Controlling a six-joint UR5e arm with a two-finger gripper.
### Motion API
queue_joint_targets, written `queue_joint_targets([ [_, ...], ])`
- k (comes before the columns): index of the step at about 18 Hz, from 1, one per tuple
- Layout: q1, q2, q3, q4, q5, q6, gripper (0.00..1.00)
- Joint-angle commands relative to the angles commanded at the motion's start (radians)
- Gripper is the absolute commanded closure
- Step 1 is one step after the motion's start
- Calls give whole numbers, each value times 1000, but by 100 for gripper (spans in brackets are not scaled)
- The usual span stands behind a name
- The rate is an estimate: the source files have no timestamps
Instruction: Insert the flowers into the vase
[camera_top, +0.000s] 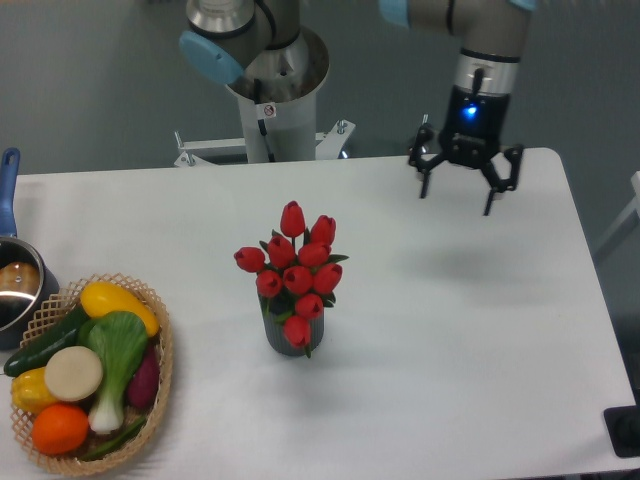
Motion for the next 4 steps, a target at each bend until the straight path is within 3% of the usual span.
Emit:
queue_joint_targets([
  [4,5,-38,23,2,154,5,0],
])
